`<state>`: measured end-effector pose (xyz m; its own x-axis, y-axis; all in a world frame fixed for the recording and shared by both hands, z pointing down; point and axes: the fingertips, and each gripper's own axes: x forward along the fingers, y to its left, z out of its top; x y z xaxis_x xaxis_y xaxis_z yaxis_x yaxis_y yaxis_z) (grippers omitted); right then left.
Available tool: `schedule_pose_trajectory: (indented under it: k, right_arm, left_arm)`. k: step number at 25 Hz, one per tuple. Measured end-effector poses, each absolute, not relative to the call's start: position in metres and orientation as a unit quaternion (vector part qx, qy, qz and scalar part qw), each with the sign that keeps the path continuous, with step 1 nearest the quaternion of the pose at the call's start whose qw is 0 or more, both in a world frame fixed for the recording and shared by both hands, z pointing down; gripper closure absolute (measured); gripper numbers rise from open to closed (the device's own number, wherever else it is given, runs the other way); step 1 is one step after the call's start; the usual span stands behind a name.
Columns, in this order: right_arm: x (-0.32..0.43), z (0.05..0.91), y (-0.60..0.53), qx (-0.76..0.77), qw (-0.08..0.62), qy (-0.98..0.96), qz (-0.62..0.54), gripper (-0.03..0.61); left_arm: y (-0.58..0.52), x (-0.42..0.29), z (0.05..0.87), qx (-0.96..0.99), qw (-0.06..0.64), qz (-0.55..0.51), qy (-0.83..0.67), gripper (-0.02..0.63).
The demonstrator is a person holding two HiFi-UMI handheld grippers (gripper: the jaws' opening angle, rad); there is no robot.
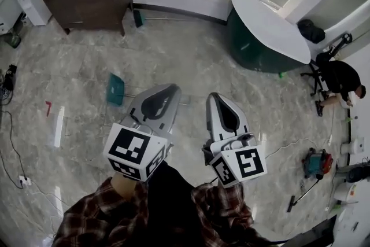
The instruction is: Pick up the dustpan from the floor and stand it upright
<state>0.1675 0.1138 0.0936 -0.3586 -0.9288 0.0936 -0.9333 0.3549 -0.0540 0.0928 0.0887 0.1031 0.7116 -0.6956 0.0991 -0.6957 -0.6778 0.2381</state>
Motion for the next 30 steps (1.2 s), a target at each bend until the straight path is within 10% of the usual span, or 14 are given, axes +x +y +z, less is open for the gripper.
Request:
schedule_pose_trajectory:
  k: [30]
  right_arm:
    - [0.202, 0.094, -0.078, 0.554, 0.034, -0.831, 0.039, 0.569]
  left_arm:
    - [-0.103, 0.127, 0.101, 0.907, 0.127, -0.005, -0.402, 0.583]
